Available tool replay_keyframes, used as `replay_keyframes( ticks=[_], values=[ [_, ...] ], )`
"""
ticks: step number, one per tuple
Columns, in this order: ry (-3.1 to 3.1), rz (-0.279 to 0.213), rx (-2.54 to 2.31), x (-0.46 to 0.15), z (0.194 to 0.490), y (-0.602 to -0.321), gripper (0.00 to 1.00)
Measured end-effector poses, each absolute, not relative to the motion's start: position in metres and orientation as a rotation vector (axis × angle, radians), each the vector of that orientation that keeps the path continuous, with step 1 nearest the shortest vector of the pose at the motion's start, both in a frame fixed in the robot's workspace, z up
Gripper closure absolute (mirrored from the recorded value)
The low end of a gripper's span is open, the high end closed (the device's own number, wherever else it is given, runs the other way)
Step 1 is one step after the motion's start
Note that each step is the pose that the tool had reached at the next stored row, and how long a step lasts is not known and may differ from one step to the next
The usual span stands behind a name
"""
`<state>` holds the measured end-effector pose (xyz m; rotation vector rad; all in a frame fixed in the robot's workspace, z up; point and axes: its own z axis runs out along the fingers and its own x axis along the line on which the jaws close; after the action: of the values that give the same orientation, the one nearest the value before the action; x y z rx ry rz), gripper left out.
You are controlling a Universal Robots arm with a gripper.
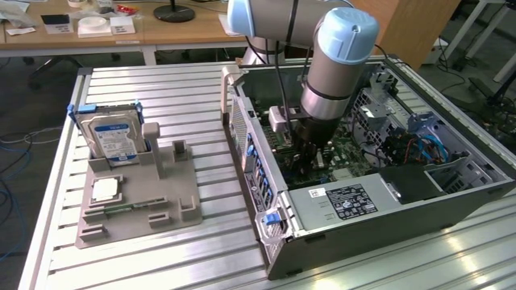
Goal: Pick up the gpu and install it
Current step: 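Insert the gpu into the slot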
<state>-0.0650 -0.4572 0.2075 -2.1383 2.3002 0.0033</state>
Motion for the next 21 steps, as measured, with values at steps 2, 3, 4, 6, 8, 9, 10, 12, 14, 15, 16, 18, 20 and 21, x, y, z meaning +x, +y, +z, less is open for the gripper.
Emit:
replay_keyframes(
  ticks=[2, 3, 4, 6, 8, 9, 10, 12, 14, 15, 16, 18, 20, 21],
  values=[
    [2.300, 0.003, -2.138, -0.0650, 0.2090, -0.4572, 0.67],
    [2.300, 0.002, -2.138, -0.0650, 0.2098, -0.4572, 0.67],
    [2.300, 0.002, -2.138, -0.0650, 0.2107, -0.4572, 0.67],
    [2.299, 0.001, -2.137, -0.0650, 0.2130, -0.4571, 0.67],
    [2.298, 0.000, -2.137, -0.0650, 0.2153, -0.4570, 0.67],
    [2.298, 0.000, -2.138, -0.0650, 0.2161, -0.4569, 0.67],
    [2.297, 0.000, -2.138, -0.0650, 0.2164, -0.4568, 0.67],
    [2.293, 0.000, -2.143, -0.0650, 0.2164, -0.4568, 0.67],
    [2.277, 0.000, -2.159, -0.0650, 0.2165, -0.4568, 0.67],
    [2.265, 0.000, -2.172, -0.0650, 0.2165, -0.4568, 0.67],
    [2.248, 0.000, -2.189, -0.0650, 0.2165, -0.4568, 0.67],
    [2.212, 0.000, -2.226, -0.0650, 0.2165, -0.4568, 0.67],
    [2.183, 0.000, -2.255, -0.0650, 0.2165, -0.4568, 0.67],
    [2.171, 0.000, -2.266, -0.0650, 0.2165, -0.4568, 0.67]
  ],
)
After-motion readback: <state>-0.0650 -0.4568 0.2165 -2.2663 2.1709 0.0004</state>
